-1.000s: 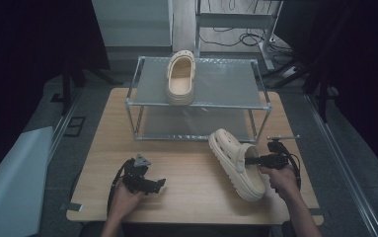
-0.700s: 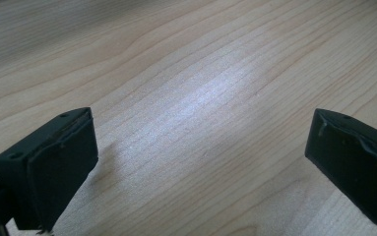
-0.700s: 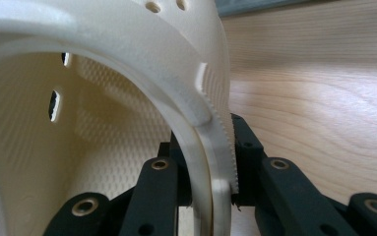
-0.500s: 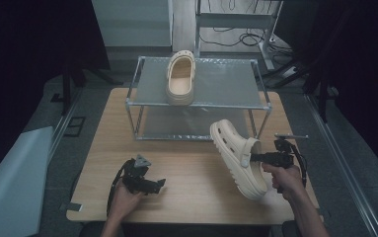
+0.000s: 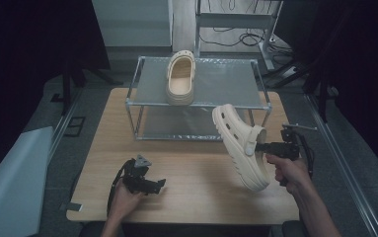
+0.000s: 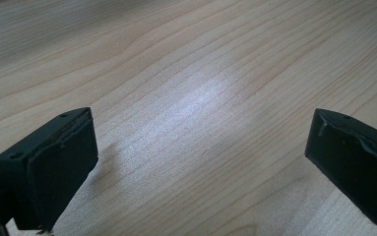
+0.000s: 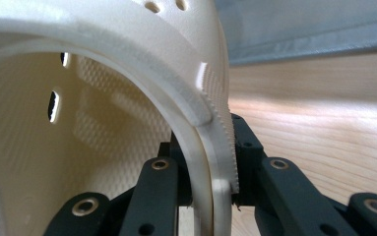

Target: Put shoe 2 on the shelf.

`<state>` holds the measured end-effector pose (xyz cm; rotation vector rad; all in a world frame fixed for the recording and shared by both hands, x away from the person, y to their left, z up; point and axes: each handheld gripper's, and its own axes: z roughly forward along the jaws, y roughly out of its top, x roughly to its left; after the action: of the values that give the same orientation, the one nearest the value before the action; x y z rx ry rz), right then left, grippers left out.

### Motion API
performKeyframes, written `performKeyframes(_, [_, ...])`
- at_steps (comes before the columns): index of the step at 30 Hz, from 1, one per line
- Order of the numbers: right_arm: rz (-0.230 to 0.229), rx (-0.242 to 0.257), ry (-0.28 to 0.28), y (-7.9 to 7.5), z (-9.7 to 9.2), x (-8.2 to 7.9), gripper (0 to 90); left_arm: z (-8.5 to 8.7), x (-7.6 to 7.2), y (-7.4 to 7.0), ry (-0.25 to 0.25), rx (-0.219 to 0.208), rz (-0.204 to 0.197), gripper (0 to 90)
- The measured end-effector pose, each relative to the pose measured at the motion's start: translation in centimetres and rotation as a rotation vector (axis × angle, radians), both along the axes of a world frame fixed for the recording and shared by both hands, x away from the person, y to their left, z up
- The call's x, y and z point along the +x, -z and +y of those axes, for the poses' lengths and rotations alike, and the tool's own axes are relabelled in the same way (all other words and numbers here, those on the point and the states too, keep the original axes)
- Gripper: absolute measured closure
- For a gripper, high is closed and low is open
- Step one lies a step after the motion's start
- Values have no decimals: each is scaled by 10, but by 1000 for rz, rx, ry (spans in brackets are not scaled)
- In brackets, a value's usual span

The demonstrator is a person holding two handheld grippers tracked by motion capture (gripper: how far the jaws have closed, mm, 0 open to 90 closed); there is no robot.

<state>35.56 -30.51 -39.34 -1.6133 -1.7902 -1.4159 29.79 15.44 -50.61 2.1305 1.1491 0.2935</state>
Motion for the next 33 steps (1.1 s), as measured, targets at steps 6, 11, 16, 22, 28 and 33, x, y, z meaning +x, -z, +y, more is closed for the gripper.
performKeyframes(6, [3, 39, 14, -19, 2, 7, 765, 0, 0, 0, 2, -5, 0, 0])
performKeyframes(11, [5, 26, 37, -36, 5, 19, 765, -1, 0, 0, 4, -5, 2, 0])
performKeyframes(16, [6, 11, 64, -51, 10, 35, 766, 0, 1, -1, 5, -8, 6, 0])
performKeyframes(22, [22, 8, 108, -65, 16, 56, 766, 1, 0, -2, 5, -11, 6, 0])
performKeyframes(28, [37, -11, 177, -73, 22, 78, 766, 1, 1, -2, 7, -15, 2, 0])
performKeyframes(33, [43, -24, 231, -80, 27, 97, 766, 2, 0, -4, 2, -24, -8, 0])
